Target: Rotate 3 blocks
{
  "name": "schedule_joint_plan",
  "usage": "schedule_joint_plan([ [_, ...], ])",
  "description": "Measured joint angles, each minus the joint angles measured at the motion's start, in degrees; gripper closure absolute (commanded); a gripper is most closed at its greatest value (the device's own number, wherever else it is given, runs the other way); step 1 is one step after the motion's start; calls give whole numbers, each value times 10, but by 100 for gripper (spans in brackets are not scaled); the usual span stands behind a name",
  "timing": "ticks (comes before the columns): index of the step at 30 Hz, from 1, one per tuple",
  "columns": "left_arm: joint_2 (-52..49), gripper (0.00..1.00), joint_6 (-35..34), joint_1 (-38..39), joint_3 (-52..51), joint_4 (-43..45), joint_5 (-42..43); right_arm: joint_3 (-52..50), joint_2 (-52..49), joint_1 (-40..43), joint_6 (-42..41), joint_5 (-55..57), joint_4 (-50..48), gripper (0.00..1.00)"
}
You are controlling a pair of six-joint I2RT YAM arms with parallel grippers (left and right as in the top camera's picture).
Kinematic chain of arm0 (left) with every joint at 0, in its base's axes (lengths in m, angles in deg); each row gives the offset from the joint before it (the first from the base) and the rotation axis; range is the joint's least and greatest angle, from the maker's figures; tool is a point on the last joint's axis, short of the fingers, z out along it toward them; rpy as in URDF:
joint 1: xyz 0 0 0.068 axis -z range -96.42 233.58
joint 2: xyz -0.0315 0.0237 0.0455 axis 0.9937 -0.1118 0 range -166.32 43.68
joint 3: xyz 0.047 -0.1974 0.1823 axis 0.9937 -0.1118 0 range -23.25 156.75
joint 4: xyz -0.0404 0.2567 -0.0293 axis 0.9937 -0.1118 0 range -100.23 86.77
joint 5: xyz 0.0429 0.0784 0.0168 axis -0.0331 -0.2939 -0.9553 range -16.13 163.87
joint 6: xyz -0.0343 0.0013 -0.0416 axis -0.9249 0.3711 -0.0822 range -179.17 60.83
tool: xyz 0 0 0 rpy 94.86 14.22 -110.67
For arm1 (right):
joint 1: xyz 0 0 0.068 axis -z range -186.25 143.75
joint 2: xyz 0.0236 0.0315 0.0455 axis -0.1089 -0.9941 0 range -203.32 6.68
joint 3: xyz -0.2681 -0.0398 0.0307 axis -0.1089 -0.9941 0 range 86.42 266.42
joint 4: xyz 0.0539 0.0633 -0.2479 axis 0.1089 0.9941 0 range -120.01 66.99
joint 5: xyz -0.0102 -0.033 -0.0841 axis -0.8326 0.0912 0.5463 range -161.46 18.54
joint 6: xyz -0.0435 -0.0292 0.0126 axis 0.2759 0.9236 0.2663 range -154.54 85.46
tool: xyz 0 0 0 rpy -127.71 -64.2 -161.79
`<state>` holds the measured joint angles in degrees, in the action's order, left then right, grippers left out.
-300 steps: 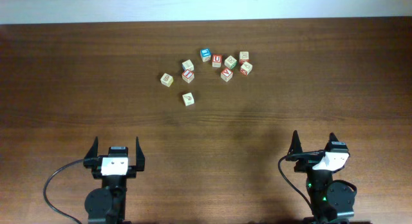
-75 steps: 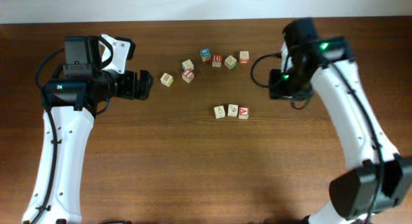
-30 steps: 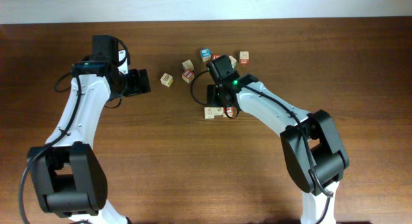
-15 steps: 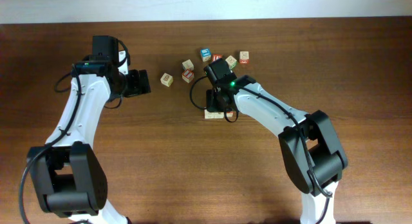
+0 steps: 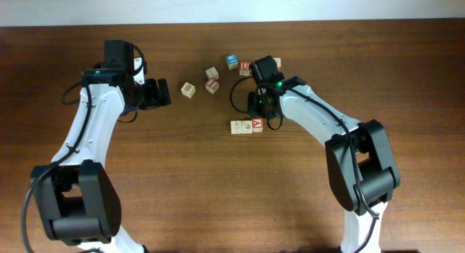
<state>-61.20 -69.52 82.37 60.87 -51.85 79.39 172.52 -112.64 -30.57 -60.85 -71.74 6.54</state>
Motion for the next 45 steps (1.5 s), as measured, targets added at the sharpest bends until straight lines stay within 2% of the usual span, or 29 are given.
schedule_joint_plan([
  [22, 0, 1, 0, 0, 0, 0, 0, -8, 0, -17, 15, -22, 11, 94],
  [24, 0, 1, 0, 0, 0, 0, 0, -8, 0, -17, 15, -22, 11, 62],
  [25, 0, 0, 0, 0, 0, 0, 0, -8, 0, -17, 14, -23, 10, 56],
  [27, 0, 0, 0, 0, 0, 0, 0, 7, 0, -10, 15, -26, 24, 52],
  [29, 0, 1, 0, 0, 0, 0, 0, 61, 1, 9, 18, -28, 53, 55],
  [30, 0, 3, 0, 0, 0, -2, 0, 114, 9, 30, 21, -28, 92, 70],
  [31, 0, 8, 0, 0, 0, -3, 0, 154, 16, 44, 21, -28, 136, 75],
  [32, 0, 14, 0, 0, 0, -12, 0, 209, 31, 63, 22, -30, 214, 75],
  [33, 0, 16, -2, 1, 0, -21, 1, 229, 37, 73, 28, -37, 271, 75],
  [34, 0, 23, -2, 5, 0, -33, 10, 227, 48, 88, 41, -53, 321, 75],
  [36, 0, 27, -4, 23, 0, -37, 23, 157, 52, 97, 60, -89, 277, 75],
  [37, 0, 27, -2, 65, 0, -37, 33, 93, 42, 96, 69, -116, 259, 76],
  [38, 0, 29, -2, 92, 1, -37, 37, 35, 40, 96, 71, -144, 191, 79],
  [40, -14, 31, -6, 127, 2, -37, 40, -33, 40, 96, 73, -172, 121, 84],
  [42, -60, 31, -25, 163, 2, -27, 41, -74, 40, 96, 75, -186, 54, 85],
  [45, -90, 30, -41, 174, 2, -12, 41, -103, 40, 96, 75, -194, 1, 85],
])
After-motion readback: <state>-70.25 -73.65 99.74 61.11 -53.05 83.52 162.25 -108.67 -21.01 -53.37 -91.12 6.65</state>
